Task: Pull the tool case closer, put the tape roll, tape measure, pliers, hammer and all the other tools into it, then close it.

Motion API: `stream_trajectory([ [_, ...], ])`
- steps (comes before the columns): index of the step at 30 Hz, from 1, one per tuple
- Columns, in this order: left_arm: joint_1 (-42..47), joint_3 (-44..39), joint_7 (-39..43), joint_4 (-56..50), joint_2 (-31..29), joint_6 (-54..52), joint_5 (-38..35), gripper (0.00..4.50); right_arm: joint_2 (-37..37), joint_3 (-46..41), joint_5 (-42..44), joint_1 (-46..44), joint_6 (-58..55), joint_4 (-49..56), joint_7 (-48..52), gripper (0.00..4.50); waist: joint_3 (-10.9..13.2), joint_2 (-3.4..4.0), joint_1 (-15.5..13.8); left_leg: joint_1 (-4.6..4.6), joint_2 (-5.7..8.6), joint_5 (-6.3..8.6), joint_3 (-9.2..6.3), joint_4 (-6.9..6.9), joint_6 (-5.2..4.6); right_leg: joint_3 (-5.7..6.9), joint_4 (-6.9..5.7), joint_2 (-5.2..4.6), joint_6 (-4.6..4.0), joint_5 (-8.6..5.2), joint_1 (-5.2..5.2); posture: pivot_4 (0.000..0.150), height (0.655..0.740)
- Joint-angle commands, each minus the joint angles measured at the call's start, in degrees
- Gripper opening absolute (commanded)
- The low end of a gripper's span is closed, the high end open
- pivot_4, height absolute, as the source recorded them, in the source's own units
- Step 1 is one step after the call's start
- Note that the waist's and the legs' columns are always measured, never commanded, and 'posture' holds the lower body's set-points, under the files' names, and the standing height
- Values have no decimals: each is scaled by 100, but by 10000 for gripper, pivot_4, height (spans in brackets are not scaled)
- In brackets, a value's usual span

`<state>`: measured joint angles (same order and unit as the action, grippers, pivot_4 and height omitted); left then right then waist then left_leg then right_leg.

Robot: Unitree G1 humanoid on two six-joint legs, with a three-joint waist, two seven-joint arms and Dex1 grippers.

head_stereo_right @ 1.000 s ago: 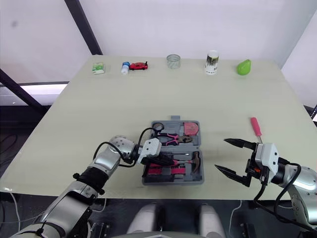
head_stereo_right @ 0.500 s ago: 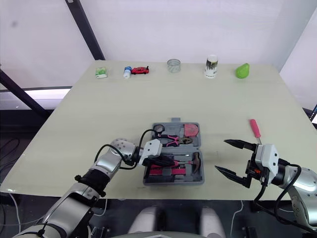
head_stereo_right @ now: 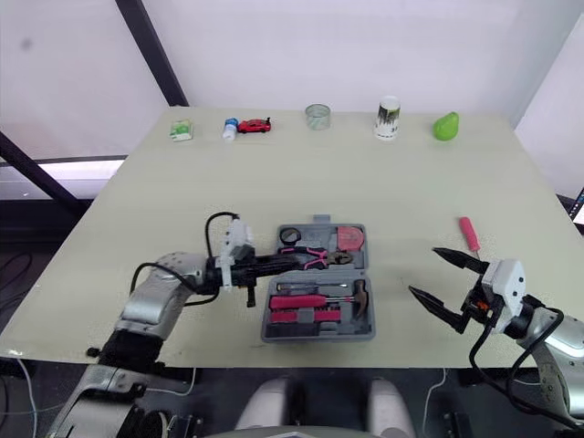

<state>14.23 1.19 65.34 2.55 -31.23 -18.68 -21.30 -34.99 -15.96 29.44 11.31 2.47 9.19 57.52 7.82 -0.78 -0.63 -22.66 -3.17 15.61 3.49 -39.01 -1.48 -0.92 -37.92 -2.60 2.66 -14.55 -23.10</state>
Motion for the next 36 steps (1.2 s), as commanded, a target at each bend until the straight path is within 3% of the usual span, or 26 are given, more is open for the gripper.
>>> stream_trajectory([
  [1,-382,-659,-342,-627,-177,-177,-390,213,-3,-437,135,103,-34,-170,-173,45000,3,1,-3,0,0,0,0,0,0,1,0,0,-1,-1,-1,1500,7400],
  [6,-1505,-1741,-745,-895,-453,-335,-697,213,34,-1104,42,619,93,-727,-463,45000,4,2,-9,1,-2,1,-3,4,-1,-3,4,-6,-16,-9,-2,1500,7400],
  [7,-1733,-2009,-806,-855,-490,-347,-767,2637,67,-1265,55,711,118,-855,-543,45000,7,-2,-9,4,-2,2,-3,13,-1,-5,6,-8,-16,-10,-2,1500,7400],
  [9,-2181,-2551,-959,-659,-544,-227,-792,8425,129,-1556,65,897,274,-1186,-618,45000,8,-2,-7,4,-3,2,-2,23,-2,-5,10,-8,-18,-11,-6,1500,7400],
  [17,-3531,-3470,-868,-233,-583,349,-712,44756,344,-2047,204,1392,498,-1865,-420,45000,10,-4,4,15,-6,2,22,43,-1,-26,9,-16,-21,-13,-23,1500,7400],
  [25,-3946,-3491,-781,-235,-441,681,-774,44756,263,-2074,237,1546,420,-1935,-285,45000,9,-12,-7,10,-11,2,42,54,0,-41,9,-23,-22,-13,-41,1500,7400],
  [31,-3602,-3309,-490,-768,-639,396,-1140,44756,112,-1777,-212,918,358,-1672,-857,45000,11,-14,9,13,-10,2,48,55,0,-44,8,-24,-22,-12,-43,1500,7400],
  [36,-3270,-2943,-168,-1249,-1041,188,-1203,44756,183,-1480,-105,293,-289,-1205,-1308,45000,12,-15,23,12,-7,2,52,59,0,-49,6,-17,-23,-11,-45,1500,7400],
])
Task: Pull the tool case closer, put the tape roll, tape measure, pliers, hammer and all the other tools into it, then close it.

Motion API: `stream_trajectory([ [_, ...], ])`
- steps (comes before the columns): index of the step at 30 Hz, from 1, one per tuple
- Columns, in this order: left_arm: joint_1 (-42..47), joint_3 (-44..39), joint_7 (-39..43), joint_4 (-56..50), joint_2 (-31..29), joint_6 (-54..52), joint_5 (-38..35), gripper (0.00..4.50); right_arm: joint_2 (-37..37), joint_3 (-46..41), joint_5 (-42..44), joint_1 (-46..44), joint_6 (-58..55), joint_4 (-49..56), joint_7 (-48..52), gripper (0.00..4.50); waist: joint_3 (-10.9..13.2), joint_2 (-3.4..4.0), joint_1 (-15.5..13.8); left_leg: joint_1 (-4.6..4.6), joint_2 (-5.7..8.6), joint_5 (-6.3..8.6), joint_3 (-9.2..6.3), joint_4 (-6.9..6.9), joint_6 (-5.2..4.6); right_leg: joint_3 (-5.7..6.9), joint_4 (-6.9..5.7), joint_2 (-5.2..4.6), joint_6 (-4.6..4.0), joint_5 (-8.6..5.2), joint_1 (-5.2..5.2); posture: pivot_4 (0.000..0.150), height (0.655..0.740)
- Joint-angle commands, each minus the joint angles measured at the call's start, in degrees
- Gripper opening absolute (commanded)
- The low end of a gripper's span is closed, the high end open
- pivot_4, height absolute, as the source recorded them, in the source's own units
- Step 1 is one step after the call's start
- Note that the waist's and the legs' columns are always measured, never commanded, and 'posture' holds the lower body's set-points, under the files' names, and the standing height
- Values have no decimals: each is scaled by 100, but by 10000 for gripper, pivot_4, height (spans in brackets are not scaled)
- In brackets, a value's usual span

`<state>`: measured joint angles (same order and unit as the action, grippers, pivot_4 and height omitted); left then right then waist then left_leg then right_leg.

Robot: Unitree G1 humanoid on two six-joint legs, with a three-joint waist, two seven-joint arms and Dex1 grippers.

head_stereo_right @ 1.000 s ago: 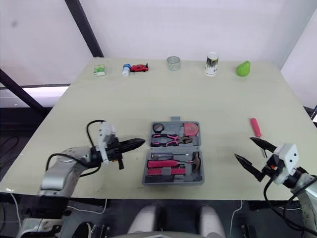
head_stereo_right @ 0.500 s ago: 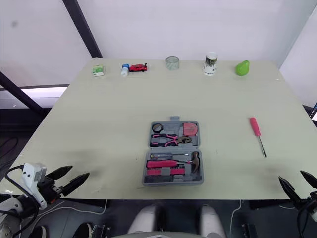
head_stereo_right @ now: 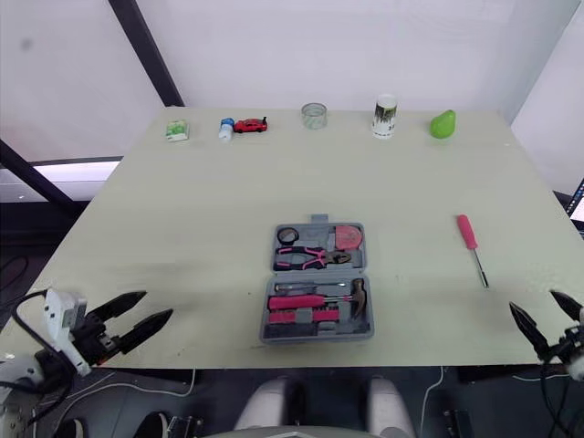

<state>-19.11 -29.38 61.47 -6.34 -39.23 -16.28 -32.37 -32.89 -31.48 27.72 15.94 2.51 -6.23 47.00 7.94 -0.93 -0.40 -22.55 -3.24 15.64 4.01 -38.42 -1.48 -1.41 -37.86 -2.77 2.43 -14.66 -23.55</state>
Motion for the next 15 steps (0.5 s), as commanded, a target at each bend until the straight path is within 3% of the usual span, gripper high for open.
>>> stream_trajectory([
  [1,201,178,261,-491,-336,-145,-173,44756,-19,183,28,-327,-443,409,-383,45000,1,2,1,0,0,0,0,0,0,0,0,0,0,0,0,1500,7400],
  [7,1244,742,496,-1062,-757,-588,-541,44756,66,900,-297,-1547,-1281,222,-1124,45000,15,-6,4,-4,3,-1,9,-2,0,-1,-1,3,1,1,-1,1500,7400],
  [15,2602,1569,950,-1302,-1014,-890,-793,44756,81,1463,-939,-2981,-1624,-1439,-1611,45000,23,0,66,-24,8,-1,12,3,0,9,1,10,20,12,-10,1500,7400],
])
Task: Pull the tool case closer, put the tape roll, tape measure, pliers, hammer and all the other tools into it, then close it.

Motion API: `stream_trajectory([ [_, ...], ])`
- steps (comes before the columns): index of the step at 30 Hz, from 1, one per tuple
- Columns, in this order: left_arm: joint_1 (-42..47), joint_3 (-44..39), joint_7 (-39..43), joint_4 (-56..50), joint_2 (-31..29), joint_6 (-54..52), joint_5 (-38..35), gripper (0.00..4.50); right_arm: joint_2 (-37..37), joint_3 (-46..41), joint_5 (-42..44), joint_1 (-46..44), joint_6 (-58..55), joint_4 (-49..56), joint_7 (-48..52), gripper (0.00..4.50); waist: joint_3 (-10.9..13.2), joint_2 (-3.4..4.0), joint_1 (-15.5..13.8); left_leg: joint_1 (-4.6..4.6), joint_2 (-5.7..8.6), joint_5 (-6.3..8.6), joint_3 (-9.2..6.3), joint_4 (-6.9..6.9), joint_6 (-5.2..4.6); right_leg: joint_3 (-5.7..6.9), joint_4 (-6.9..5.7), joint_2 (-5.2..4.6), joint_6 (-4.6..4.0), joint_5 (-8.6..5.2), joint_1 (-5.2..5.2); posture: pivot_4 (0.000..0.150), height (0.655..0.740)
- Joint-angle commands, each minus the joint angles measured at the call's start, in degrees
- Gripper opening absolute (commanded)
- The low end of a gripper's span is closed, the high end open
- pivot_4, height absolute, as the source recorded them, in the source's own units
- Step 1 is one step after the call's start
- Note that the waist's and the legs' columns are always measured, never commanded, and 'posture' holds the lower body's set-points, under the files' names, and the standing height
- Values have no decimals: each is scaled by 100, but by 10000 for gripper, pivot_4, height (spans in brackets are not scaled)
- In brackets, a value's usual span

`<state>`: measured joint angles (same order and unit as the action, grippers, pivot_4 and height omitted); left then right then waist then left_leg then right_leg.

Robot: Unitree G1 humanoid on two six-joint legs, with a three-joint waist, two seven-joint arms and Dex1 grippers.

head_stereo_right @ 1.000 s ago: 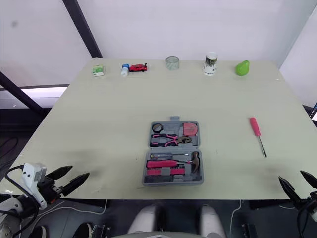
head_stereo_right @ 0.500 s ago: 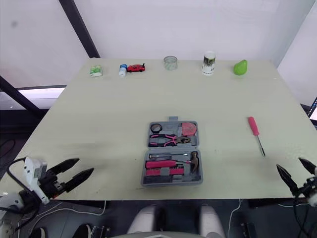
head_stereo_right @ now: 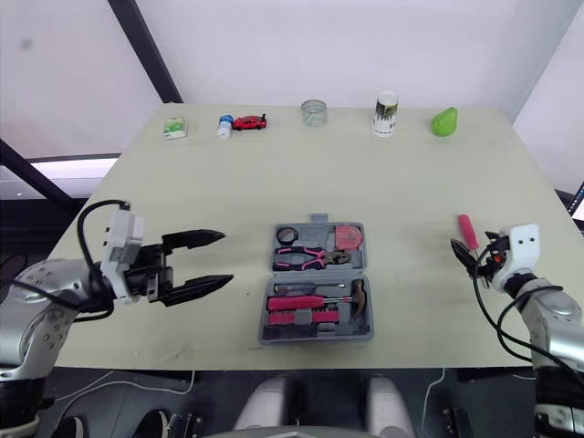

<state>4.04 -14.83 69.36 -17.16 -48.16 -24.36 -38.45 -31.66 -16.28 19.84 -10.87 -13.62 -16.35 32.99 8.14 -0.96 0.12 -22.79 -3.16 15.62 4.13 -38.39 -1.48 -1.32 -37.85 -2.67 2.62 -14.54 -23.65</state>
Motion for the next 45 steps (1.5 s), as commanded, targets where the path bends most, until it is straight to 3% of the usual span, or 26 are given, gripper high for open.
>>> stream_trajectory([
  [1,413,166,207,-254,-138,-142,-242,44756,-23,-75,-160,-447,2,-642,-271,45000,4,6,26,-3,0,0,1,2,0,0,3,1,1,1,-1,1500,7400],
  [17,1105,295,610,-426,-278,-476,-728,44756,134,118,-525,-1464,568,-2540,-279,45000,15,10,100,3,1,0,0,2,0,-7,-1,5,5,2,0,1500,7400],
  [19,1082,276,636,-419,-295,-436,-683,44944,147,133,-565,-1504,648,-2682,-323,42476,17,9,98,2,0,0,0,2,1,-7,0,5,5,2,-1,1500,7400],
  [21,1048,256,668,-396,-307,-368,-618,45000,156,138,-601,-1525,764,-2842,-336,35101,18,9,98,2,1,-1,2,1,1,-9,1,5,5,2,0,1500,7400],
  [27,995,216,760,-254,-282,-197,-533,45000,181,123,-636,-1547,1042,-3032,-317,4135,18,9,104,2,0,-1,1,1,1,-8,0,5,5,2,0,1500,7400],
  [31,924,225,870,-98,-294,17,-379,45000,157,120,-671,-1499,1173,-2983,-348,3624,19,11,105,3,0,-1,2,1,1,-9,-1,5,5,2,0,1500,7400],
  [37,694,128,1066,109,-335,345,-193,45000,45,297,-687,-1236,615,-1883,-175,3624,22,13,97,2,0,-1,2,2,1,-9,0,5,5,2,-1,1500,7400],
  [45,339,35,1388,764,-402,1074,281,45000,-858,1256,-807,-289,-1188,1871,667,3624,32,26,89,2,-2,0,1,2,0,-7,-3,4,5,1,-4,1500,7400],
])
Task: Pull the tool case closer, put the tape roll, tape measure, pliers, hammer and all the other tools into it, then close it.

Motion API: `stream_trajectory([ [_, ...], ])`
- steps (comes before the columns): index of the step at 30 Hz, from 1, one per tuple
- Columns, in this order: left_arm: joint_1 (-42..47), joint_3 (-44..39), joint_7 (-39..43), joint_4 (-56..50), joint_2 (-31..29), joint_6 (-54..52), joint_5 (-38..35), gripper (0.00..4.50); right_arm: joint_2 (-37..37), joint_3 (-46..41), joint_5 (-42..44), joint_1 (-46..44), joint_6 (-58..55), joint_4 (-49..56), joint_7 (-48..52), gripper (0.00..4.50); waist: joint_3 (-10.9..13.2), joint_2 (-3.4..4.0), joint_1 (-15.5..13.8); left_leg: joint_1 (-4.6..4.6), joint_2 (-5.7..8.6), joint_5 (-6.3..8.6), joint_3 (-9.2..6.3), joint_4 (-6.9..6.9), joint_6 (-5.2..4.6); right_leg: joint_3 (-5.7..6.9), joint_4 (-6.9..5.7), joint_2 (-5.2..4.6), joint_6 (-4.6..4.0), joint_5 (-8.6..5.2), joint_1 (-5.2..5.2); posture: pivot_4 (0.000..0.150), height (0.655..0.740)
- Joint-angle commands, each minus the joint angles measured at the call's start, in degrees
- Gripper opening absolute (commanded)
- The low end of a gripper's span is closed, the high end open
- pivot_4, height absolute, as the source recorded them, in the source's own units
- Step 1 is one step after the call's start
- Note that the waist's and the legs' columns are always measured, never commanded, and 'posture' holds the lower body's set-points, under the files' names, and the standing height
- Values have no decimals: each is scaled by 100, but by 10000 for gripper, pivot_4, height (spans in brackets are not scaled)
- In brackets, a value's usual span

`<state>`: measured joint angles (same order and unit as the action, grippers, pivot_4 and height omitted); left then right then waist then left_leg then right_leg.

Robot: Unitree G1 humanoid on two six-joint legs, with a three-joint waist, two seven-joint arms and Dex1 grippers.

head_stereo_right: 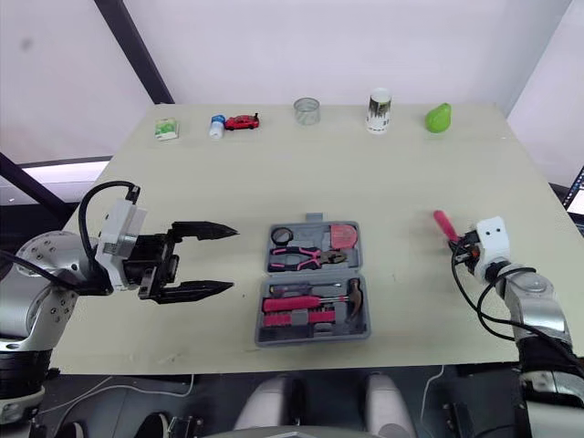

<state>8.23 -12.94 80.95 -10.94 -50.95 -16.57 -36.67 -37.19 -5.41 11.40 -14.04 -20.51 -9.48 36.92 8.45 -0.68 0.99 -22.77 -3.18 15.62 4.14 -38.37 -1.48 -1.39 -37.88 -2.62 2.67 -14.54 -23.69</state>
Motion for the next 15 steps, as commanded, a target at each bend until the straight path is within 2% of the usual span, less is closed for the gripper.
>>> stream_trajectory([
  [1,-133,-142,311,208,-143,393,154,45000,-413,252,78,62,-655,1531,385,3624,3,-3,1,0,0,0,-1,0,0,2,0,0,0,0,0,1500,7400],
  [4,-205,-96,500,274,-210,647,262,45000,-742,542,389,153,-1185,2508,914,3624,7,-11,-18,0,-1,0,-2,0,0,5,1,0,-1,-1,-1,1500,7400],
  [9,-298,-65,908,406,-324,887,307,45000,-988,1281,552,-113,-1903,3517,1368,3624,16,-27,-46,-6,-1,0,-4,-2,0,12,3,-2,-2,-1,0,1500,7400],
  [15,-608,103,1152,577,-548,1415,493,45000,-1031,2356,197,-752,-2071,3887,1696,3624,21,-33,-22,-10,-3,0,-5,-1,0,14,1,-1,-4,-3,-8,1500,7400],
])
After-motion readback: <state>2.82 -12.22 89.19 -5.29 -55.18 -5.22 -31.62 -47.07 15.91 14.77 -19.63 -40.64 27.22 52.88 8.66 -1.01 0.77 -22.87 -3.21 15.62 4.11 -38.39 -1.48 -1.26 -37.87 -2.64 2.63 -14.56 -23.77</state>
